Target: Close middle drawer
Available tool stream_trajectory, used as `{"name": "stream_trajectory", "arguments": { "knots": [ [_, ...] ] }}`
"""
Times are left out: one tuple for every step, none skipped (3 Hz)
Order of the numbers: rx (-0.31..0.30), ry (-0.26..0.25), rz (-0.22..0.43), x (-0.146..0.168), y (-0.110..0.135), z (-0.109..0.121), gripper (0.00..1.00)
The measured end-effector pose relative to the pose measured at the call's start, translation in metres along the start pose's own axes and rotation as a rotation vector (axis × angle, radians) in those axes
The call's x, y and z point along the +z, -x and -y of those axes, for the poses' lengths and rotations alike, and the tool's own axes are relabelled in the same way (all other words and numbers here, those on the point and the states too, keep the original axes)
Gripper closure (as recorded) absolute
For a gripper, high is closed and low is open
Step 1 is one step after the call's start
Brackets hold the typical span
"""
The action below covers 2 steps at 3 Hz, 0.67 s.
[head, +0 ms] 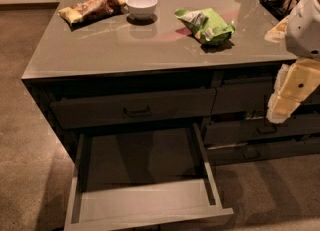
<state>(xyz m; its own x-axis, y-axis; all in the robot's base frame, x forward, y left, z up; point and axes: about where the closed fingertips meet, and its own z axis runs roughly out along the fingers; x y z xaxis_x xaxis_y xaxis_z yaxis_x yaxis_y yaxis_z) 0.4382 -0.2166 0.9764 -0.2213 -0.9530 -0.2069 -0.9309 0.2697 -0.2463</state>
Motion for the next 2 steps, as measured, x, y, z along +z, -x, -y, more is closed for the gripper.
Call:
{"name": "stream_trajectory", "arguments": {
  "knots": [
    [0.000, 0.000, 0.000, 0.000, 0.000, 0.000, 0.00],
    [-0.013, 0.012, 0.029, 0.027, -0.001, -0.007, 0.00]
  ]
}}
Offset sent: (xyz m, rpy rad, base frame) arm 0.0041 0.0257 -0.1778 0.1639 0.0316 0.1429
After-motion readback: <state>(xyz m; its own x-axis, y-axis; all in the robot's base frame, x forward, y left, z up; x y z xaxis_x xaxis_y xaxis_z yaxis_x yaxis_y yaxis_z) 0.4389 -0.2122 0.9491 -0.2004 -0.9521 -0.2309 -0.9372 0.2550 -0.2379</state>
